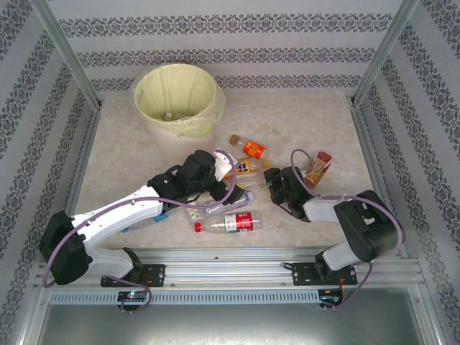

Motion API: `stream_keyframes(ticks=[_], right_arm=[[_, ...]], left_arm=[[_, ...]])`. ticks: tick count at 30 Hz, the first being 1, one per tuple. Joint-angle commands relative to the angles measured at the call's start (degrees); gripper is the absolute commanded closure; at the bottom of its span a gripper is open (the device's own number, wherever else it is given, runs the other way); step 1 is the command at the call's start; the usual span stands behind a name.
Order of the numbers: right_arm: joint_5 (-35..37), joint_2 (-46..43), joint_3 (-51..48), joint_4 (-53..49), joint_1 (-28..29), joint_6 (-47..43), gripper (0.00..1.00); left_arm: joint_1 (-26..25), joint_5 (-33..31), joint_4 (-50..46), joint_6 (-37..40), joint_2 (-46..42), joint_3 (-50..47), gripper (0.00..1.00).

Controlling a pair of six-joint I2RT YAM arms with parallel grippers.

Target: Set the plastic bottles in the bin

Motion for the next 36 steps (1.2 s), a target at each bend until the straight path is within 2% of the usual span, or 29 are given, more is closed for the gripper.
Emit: stream_keyframes(ticks=[1, 10, 16, 24, 30, 36], right_arm=[[2.03, 2.65, 0.72, 3.63, 0.15, 0.47, 0.38], [2.26, 6.59, 1.32, 6.83, -0.57, 1.24, 0.43], [2.84, 4.57, 0.86, 5.84, -1.95, -0.30, 0.49], [2.93, -4.87, 1.03, -1.23, -4.97, -6.67, 0.55], [1.94, -14.31, 3.95, -10.72, -6.35, -16.23, 0.55], [-3.51, -23.32, 8.44, -18.42, -5.99, -27.19, 0.55]], left_arm=[[-0.89, -0.21, -1.45, 1.16, 0.52, 1.72, 0.00], [-0.89, 0.08, -1.52, 1.07, 0.84, 1.72, 0.00], [-0.98, 0.70, -1.48, 0.89, 1.05, 1.72, 0.00], [-0.97, 4.14, -0.92, 0.57, 1.30, 1.63, 0.00], [-0.94, 10.19, 0.04, -0.91, 2.12, 1.67, 0.00], [-0.27, 18.22, 0.05, -2.86, 3.33, 2.57, 0.00]])
